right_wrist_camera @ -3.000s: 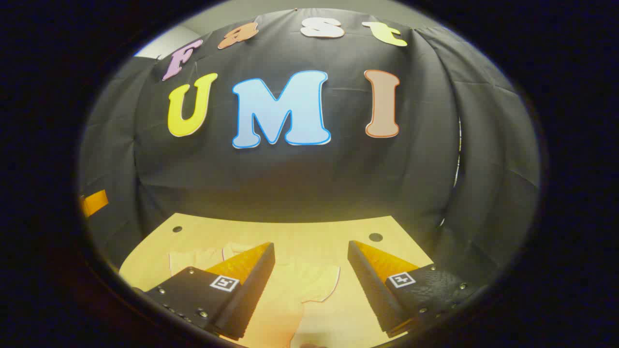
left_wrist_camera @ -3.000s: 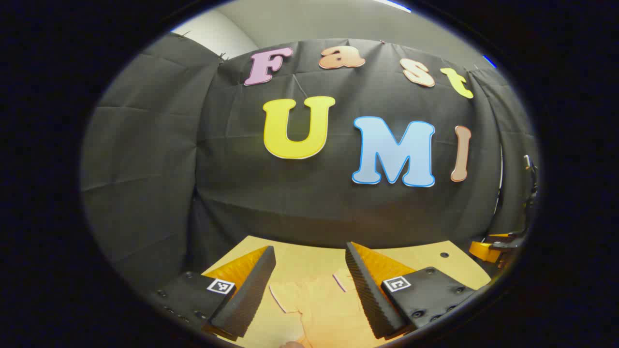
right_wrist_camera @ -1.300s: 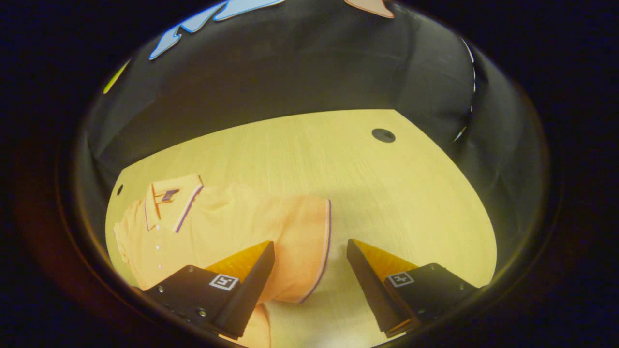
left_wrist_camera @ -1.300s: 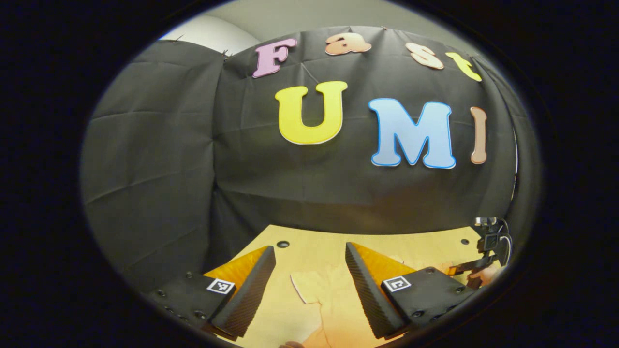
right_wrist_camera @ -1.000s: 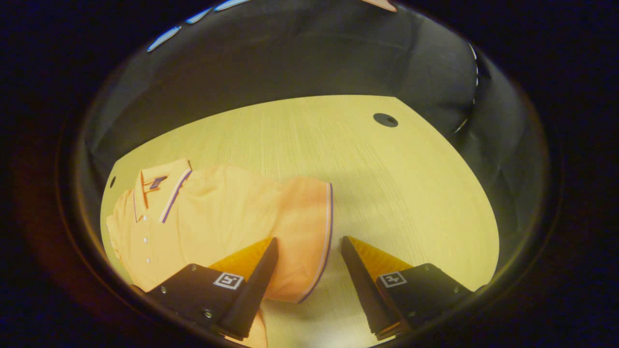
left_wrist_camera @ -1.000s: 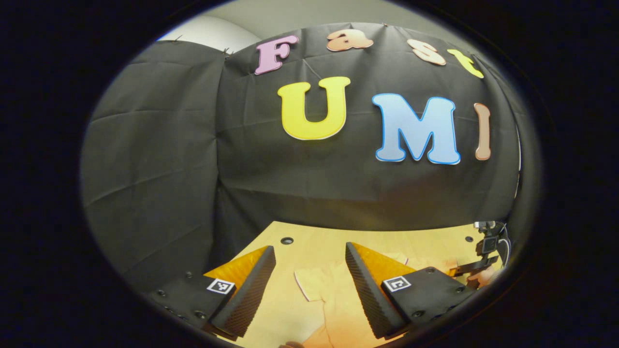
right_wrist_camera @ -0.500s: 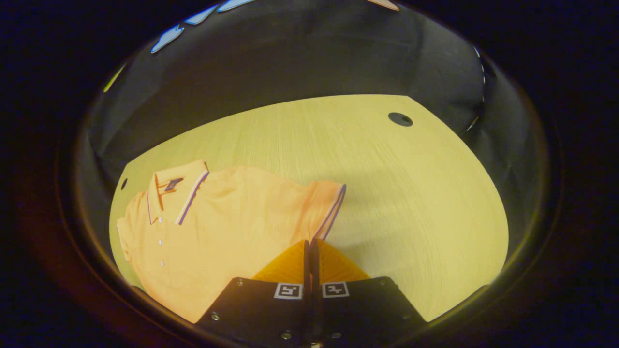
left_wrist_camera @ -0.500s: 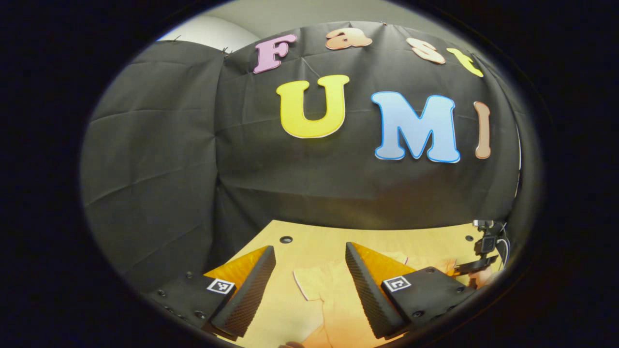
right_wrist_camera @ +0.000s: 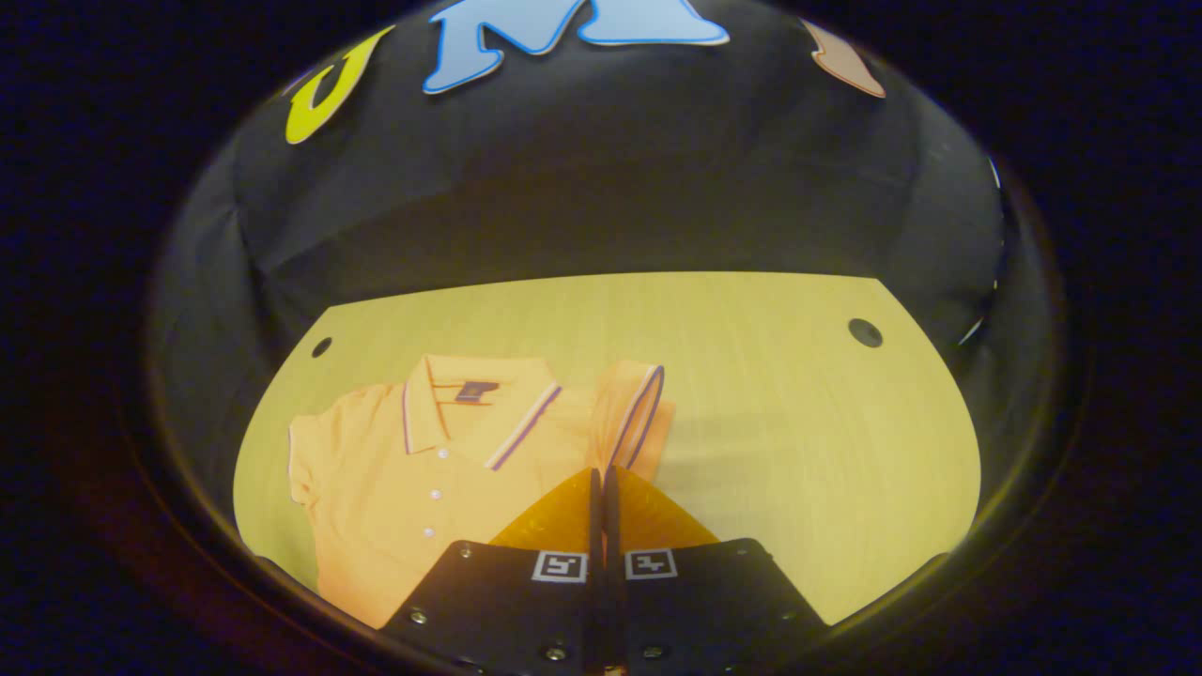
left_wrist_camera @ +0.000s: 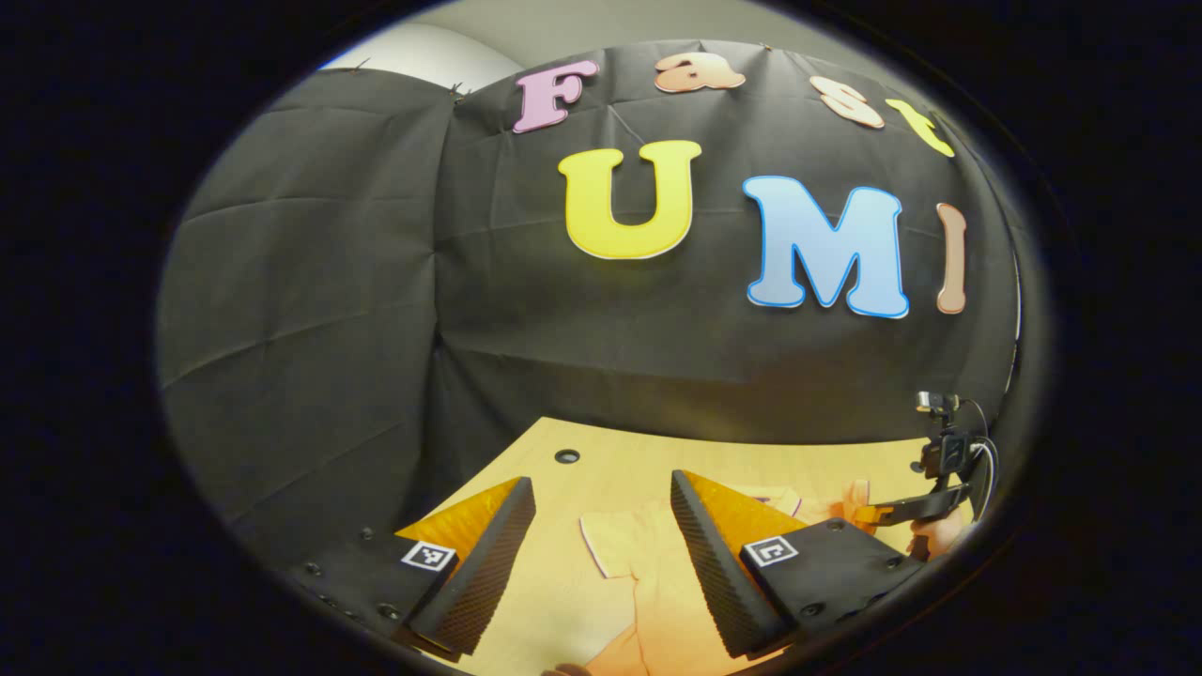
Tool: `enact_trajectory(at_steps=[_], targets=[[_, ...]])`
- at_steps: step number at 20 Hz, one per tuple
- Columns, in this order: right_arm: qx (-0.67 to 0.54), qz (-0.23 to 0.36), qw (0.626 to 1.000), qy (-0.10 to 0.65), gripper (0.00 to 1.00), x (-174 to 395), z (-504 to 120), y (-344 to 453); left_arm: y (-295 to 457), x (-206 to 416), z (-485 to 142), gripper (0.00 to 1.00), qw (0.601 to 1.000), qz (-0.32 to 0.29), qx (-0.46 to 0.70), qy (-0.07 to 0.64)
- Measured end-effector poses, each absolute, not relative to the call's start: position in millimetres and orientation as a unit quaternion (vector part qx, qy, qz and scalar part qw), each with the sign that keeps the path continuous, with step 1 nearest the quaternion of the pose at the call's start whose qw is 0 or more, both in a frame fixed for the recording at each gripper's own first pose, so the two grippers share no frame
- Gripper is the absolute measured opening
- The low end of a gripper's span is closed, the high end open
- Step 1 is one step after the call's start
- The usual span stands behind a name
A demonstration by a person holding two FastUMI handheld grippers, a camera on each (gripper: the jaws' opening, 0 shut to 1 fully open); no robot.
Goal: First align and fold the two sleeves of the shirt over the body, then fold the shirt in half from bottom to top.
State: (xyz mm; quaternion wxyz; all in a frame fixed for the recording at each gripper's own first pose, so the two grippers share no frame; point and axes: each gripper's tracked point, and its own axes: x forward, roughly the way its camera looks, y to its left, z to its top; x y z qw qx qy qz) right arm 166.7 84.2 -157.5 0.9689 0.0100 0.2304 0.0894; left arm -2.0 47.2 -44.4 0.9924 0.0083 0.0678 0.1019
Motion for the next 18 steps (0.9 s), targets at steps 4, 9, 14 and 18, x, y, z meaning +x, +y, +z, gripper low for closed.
enact_trajectory(at_steps=[4,9,14,18], targets=[[-0.019,0.136,0.959,0.247,0.01,160,-171,139,66,-12,-47,0.94,0.99,0.121,0.006,0.069],[-0.046,0.156,0.948,0.273,0.01,156,-199,172,85,-23,-56,0.94,0.987,0.138,0.005,0.078],[-0.044,0.151,0.947,0.28,0.19,153,-201,177,95,-21,-69,0.95,0.987,0.134,0.001,0.089],[-0.034,0.145,0.953,0.265,0.49,145,-181,170,95,-1,-89,0.95,0.989,0.108,-0.009,0.105]])
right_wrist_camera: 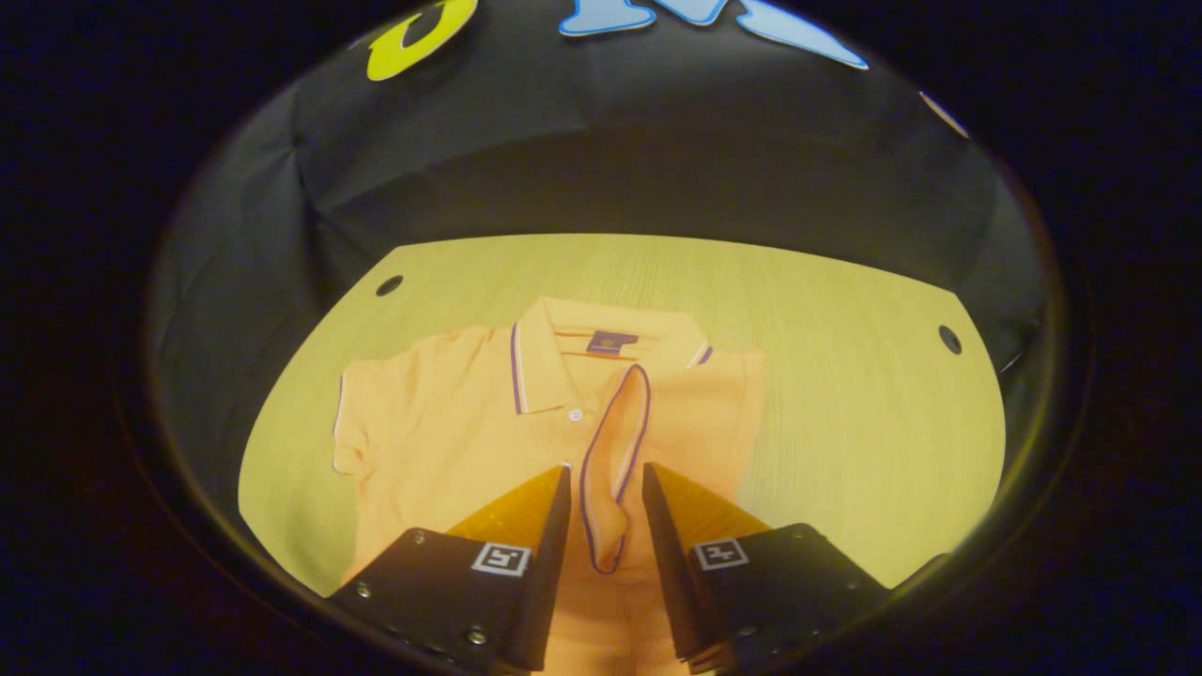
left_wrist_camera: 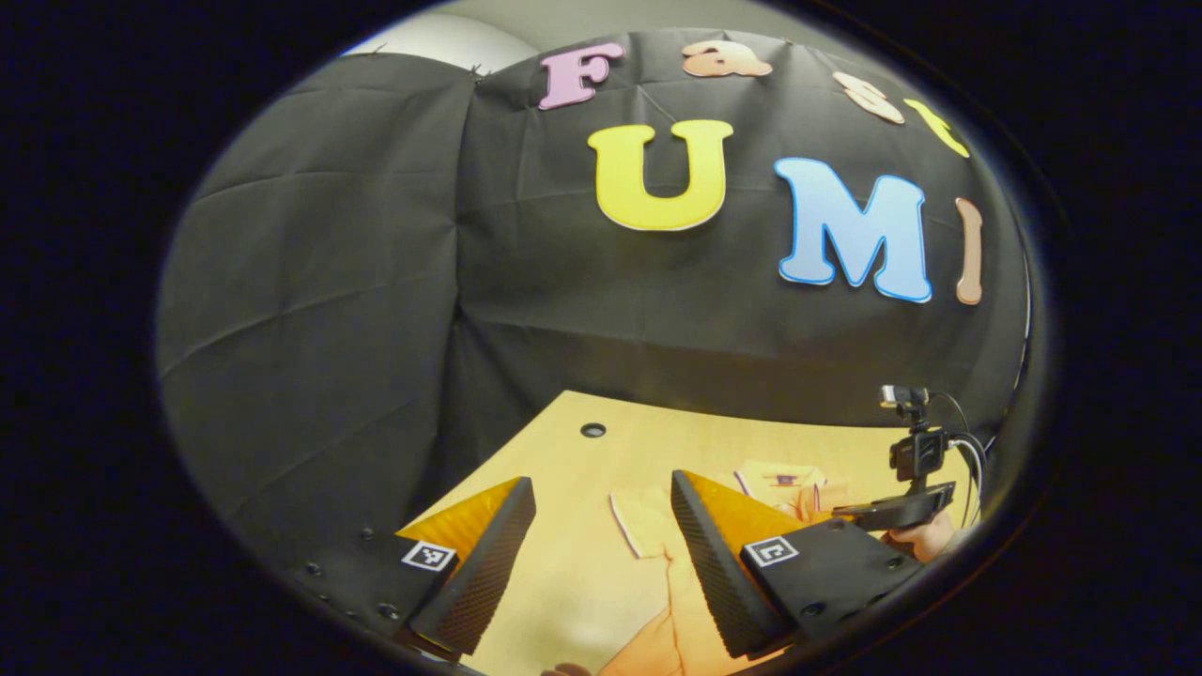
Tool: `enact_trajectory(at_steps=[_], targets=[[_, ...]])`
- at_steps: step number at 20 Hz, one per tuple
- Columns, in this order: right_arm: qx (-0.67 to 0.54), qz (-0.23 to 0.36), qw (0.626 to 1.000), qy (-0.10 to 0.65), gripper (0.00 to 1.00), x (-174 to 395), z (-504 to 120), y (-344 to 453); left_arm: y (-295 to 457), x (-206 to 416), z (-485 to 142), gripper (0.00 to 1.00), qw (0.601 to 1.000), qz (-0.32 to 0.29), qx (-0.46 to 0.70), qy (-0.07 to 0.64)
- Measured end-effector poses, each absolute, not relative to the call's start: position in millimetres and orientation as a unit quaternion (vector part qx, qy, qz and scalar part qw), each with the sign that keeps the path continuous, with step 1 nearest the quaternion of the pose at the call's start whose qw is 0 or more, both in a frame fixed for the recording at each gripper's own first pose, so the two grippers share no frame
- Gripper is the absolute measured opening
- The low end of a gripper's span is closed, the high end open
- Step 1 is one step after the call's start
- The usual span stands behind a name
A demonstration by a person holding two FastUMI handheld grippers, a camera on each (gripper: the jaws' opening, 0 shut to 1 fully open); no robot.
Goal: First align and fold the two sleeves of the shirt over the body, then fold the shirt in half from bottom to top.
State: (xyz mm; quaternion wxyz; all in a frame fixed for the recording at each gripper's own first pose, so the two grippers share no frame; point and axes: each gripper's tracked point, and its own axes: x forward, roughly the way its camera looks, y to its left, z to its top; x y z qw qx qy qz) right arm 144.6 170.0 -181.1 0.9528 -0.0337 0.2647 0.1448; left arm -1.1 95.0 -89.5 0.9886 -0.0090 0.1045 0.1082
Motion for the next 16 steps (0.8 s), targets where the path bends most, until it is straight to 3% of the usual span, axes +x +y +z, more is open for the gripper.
enact_trajectory(at_steps=[9,16], targets=[[-0.014,0.145,0.966,0.215,0.49,70,-126,157,85,100,-200,0.95,0.982,0.04,-0.021,0.185],[0.017,0.122,0.971,0.204,0.49,24,-104,137,91,146,-281,0.95,0.969,0.033,-0.021,0.246]])
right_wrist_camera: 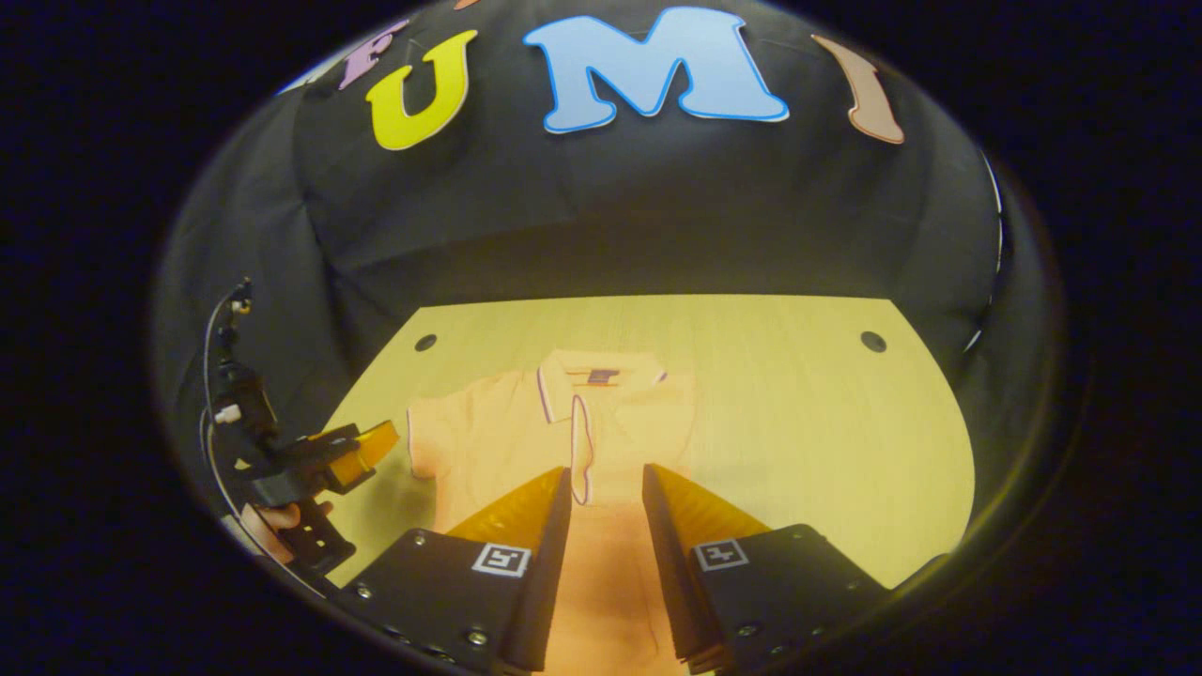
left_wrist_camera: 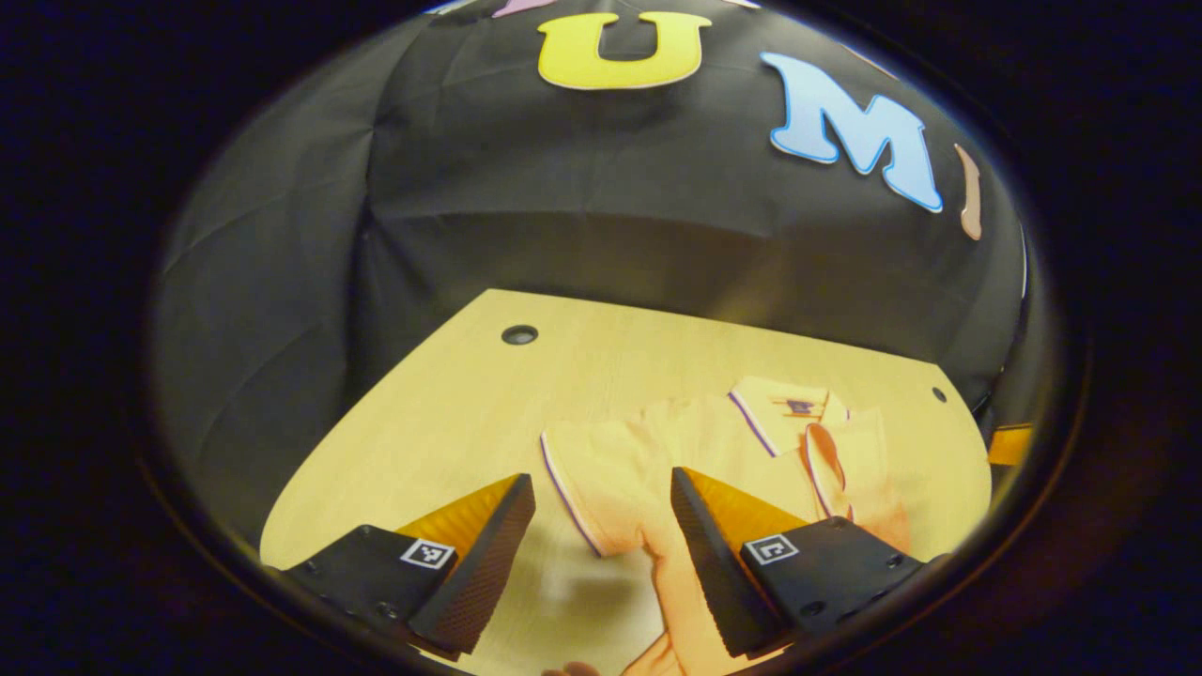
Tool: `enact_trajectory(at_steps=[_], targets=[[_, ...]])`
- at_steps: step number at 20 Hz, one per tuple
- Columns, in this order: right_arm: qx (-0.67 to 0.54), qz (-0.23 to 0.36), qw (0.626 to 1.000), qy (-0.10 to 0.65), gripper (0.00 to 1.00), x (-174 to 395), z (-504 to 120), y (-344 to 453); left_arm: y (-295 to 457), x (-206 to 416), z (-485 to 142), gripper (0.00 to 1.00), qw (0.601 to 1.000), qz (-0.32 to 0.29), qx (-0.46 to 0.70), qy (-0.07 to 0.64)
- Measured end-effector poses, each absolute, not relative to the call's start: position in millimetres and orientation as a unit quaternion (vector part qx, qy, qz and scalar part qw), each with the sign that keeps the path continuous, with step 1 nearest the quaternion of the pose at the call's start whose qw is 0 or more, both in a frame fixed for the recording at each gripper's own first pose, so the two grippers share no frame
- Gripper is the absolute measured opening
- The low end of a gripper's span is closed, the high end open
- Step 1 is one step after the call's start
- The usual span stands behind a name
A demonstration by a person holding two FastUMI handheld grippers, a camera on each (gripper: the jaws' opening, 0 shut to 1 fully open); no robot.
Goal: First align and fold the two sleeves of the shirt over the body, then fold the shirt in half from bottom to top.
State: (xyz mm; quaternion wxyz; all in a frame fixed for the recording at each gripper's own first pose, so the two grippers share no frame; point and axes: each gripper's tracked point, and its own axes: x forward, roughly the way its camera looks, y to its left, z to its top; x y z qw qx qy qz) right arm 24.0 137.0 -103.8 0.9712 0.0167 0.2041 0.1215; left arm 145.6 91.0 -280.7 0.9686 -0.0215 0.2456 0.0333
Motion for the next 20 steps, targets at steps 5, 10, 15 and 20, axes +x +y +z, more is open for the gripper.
enact_trajectory(at_steps=[5,10,15,20], targets=[[0.038,0.081,0.973,0.212,0.49,9,-109,108,96,160,-324,0.95,0.959,0.043,-0.015,0.281],[0.049,0.047,0.971,0.228,0.49,-1,-120,84,99,171,-354,0.97,0.951,0.057,-0.018,0.302],[0.052,0.033,0.971,0.232,0.49,-2,-121,74,97,173,-364,0.96,0.948,0.072,-0.002,0.309],[0.054,0.031,0.97,0.237,0.49,-3,-121,70,94,177,-364,0.7,0.95,0.081,0.001,0.3]])
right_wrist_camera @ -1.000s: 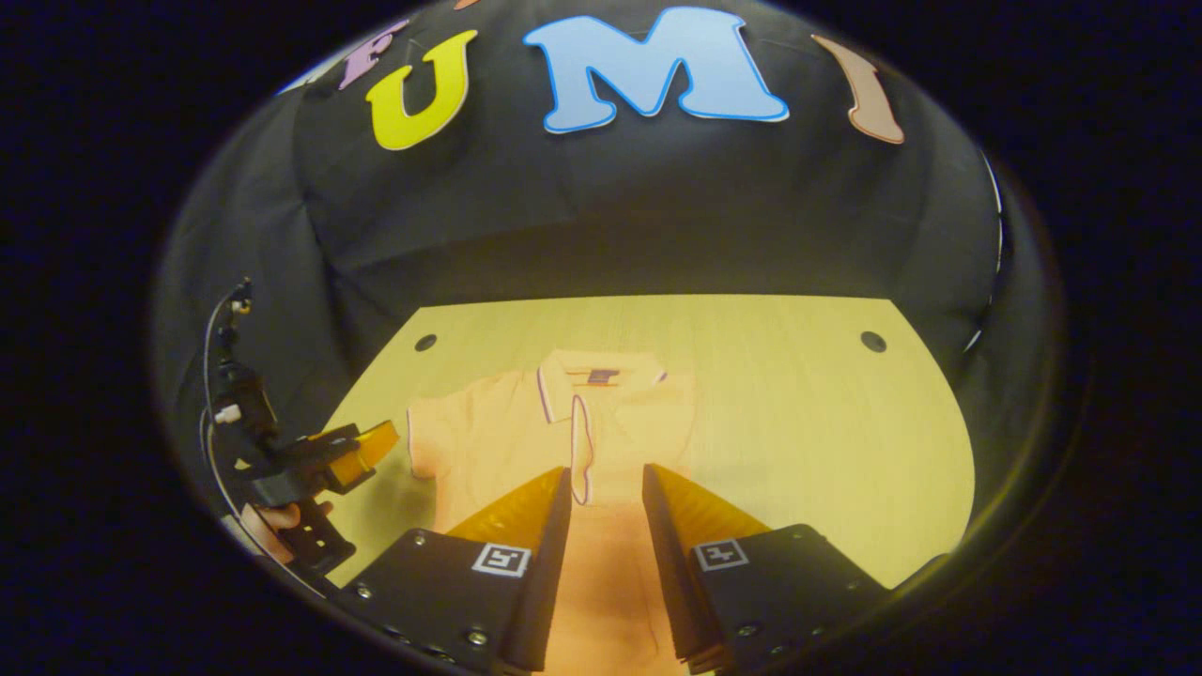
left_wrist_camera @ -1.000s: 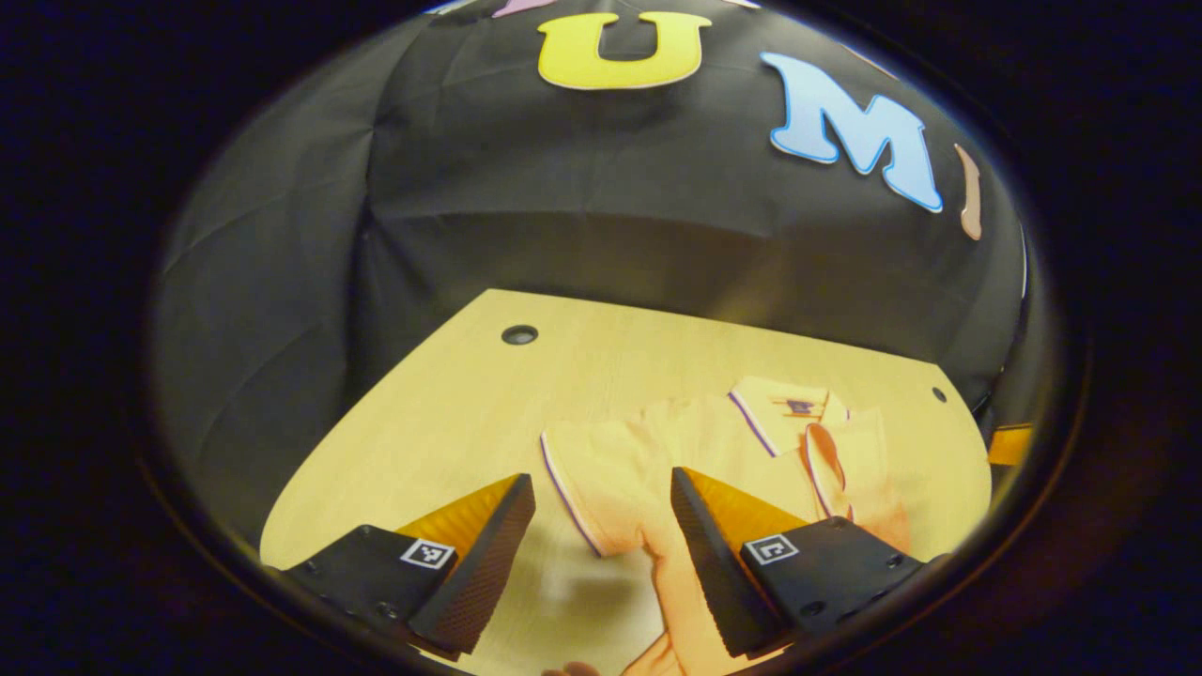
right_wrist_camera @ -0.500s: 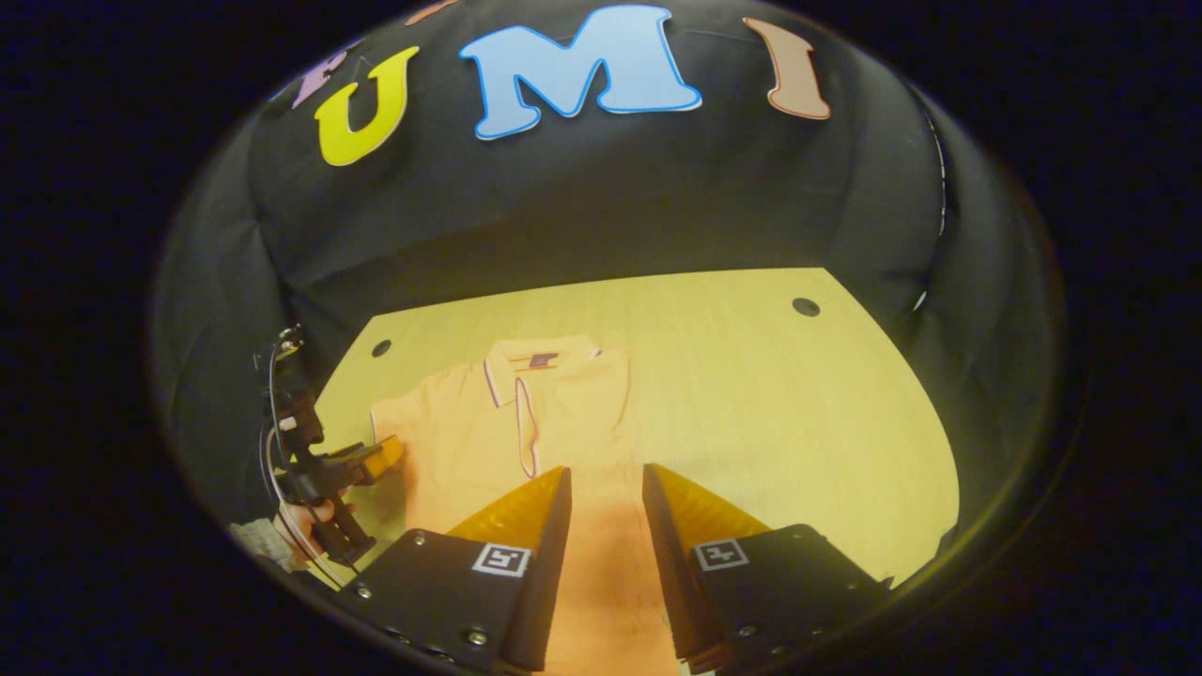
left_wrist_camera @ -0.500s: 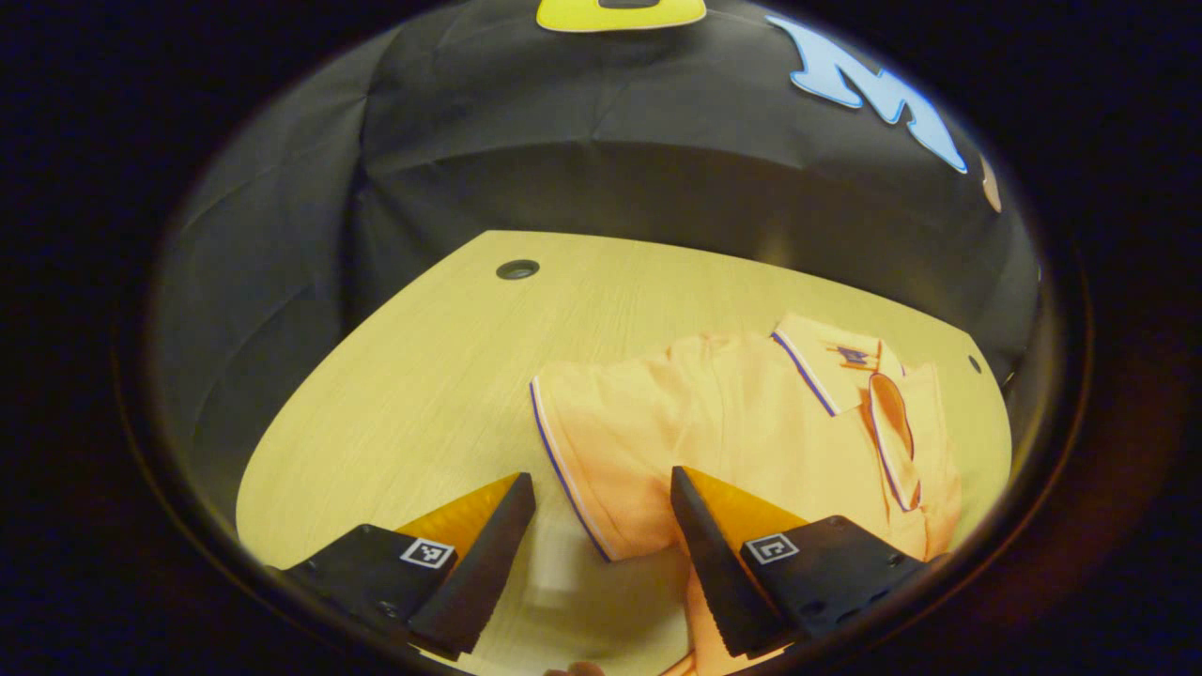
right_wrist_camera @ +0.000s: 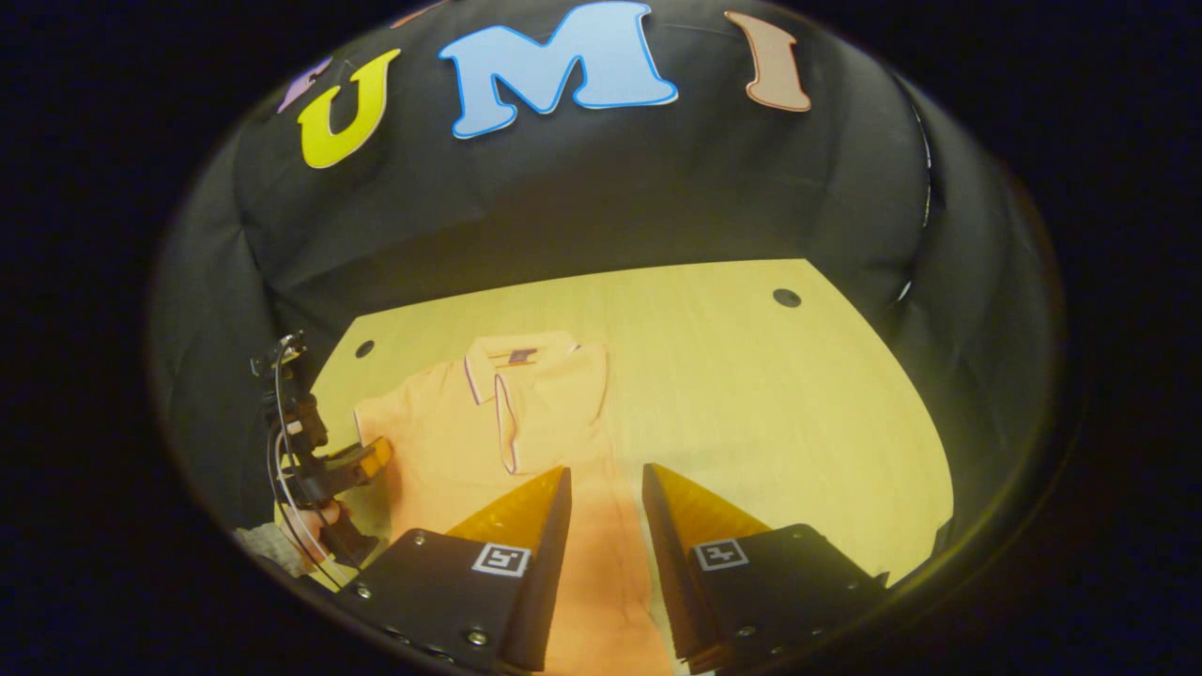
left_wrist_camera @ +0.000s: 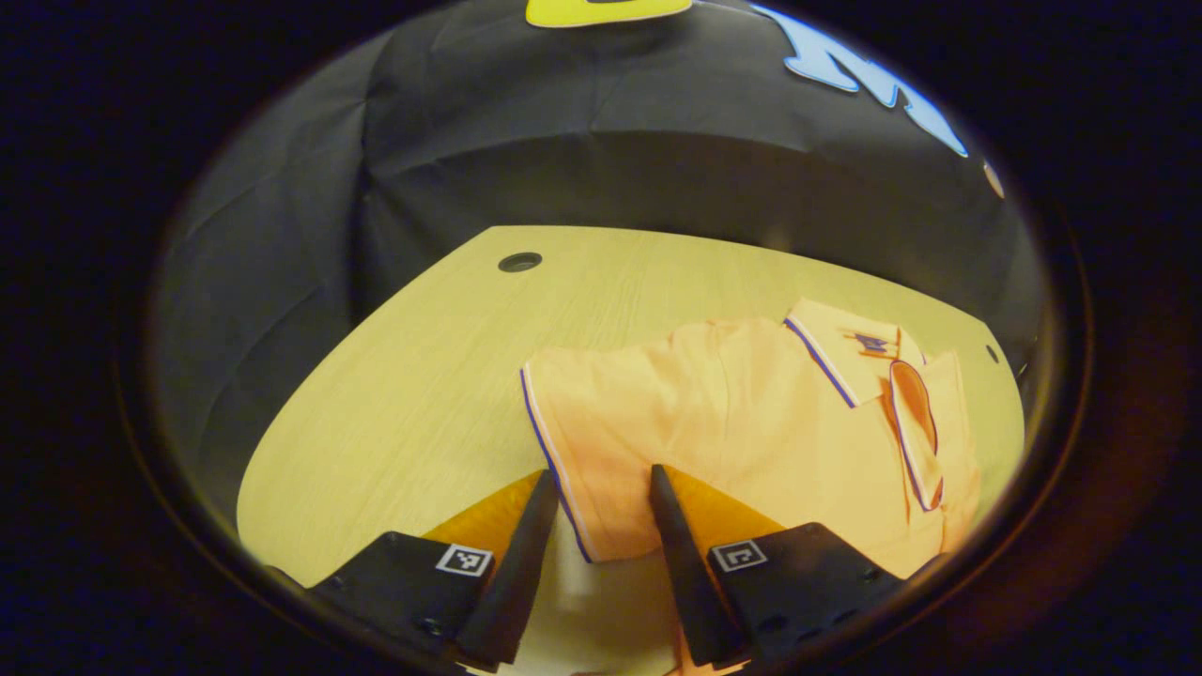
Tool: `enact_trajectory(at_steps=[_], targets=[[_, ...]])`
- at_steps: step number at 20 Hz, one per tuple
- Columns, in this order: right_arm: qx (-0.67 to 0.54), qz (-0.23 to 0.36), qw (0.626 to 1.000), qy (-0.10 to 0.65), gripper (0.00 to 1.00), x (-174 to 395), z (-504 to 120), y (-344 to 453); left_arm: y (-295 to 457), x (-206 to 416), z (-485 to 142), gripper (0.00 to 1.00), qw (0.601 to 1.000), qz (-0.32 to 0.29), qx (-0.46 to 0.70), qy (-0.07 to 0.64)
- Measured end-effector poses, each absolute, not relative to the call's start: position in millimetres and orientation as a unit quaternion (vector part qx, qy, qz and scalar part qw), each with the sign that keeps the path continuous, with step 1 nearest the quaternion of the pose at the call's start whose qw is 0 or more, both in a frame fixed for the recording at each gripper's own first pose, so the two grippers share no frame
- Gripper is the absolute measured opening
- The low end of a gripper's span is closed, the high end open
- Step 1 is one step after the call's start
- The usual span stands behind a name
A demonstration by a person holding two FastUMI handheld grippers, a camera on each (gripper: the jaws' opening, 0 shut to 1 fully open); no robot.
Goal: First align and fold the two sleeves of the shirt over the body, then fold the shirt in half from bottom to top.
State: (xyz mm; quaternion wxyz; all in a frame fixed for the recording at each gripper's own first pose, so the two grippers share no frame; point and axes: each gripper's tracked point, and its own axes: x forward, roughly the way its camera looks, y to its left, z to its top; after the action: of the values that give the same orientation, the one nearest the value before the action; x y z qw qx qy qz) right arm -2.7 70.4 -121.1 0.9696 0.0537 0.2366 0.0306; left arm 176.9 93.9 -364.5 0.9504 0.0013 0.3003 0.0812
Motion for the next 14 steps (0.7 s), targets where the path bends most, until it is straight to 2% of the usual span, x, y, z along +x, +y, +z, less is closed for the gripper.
enact_trajectory(at_steps=[1,3,5,6,11,14], targets=[[0.053,0.03,0.97,0.236,0.49,-3,-121,70,92,178,-364,0.7,0.952,0.076,-0.002,0.297],[0.052,0.03,0.969,0.238,0.49,-3,-123,68,91,179,-365,0.37,0.951,0.08,-0.002,0.297],[0.053,0.03,0.969,0.239,0.49,-3,-123,67,87,178,-360,0.36,0.951,0.081,0.008,0.297],[0.053,0.029,0.969,0.239,0.49,-4,-123,65,87,181,-363,0.12,0.95,0.087,0.016,0.298],[0.058,0.024,0.969,0.24,0.49,-9,-126,57,69,190,-345,0.12,0.955,0.081,0.063,0.279],[0.067,0.021,0.968,0.242,0.49,-10,-129,54,37,199,-316,0.12,0.963,0.041,0.099,0.246]])
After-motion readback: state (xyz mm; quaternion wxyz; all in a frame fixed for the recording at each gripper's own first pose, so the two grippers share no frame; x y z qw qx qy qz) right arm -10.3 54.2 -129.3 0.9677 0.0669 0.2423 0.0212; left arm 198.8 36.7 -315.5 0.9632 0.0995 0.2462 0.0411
